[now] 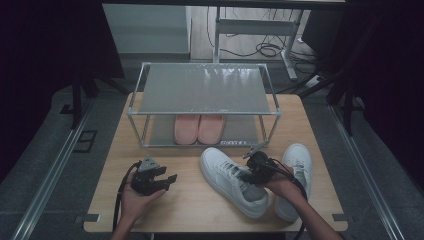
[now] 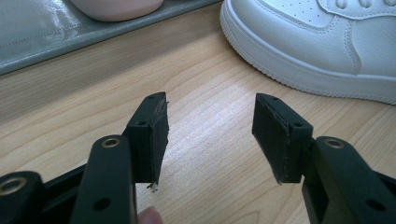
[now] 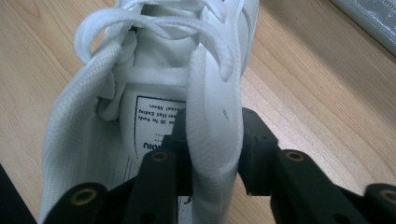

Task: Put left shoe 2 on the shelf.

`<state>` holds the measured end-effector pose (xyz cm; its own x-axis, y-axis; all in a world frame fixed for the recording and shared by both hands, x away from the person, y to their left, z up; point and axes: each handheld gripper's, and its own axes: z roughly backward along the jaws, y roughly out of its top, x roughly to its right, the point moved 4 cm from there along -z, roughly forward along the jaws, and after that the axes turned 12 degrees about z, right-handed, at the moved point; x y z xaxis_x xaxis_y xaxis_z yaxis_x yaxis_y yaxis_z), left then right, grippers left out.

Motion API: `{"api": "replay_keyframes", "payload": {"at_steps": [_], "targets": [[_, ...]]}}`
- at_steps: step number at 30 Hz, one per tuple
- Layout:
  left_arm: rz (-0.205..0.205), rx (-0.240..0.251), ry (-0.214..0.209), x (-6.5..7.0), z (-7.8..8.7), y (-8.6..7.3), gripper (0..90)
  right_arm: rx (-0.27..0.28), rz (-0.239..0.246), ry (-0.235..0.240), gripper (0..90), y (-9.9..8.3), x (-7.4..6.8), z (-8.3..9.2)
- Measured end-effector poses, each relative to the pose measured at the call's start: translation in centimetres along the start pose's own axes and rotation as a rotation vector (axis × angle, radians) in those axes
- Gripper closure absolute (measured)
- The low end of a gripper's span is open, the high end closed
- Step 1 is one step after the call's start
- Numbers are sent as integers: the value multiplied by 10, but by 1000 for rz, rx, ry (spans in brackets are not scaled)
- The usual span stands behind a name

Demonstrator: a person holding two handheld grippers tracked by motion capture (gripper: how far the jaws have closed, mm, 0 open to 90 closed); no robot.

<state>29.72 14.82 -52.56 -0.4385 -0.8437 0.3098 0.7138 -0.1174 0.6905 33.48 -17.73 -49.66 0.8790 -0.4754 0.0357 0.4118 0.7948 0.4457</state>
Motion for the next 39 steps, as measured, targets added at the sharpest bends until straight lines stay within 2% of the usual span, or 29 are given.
{"api": "replay_keyframes", "payload": {"at_steps": [7, 14, 28, 39], "targets": [[0, 1, 0, 0, 0, 0, 464, 7, -18, -9, 779, 0, 0, 0], [0, 6, -1, -1, 1, 1, 464, 38, -27, -22, 798, 0, -1, 1], [3, 12, 1, -3, 3, 1, 464, 170, -74, -17, 814, 7, 0, 10], [4, 16, 3, -4, 4, 2, 464, 261, -62, -20, 820, 14, -2, 24]]}}
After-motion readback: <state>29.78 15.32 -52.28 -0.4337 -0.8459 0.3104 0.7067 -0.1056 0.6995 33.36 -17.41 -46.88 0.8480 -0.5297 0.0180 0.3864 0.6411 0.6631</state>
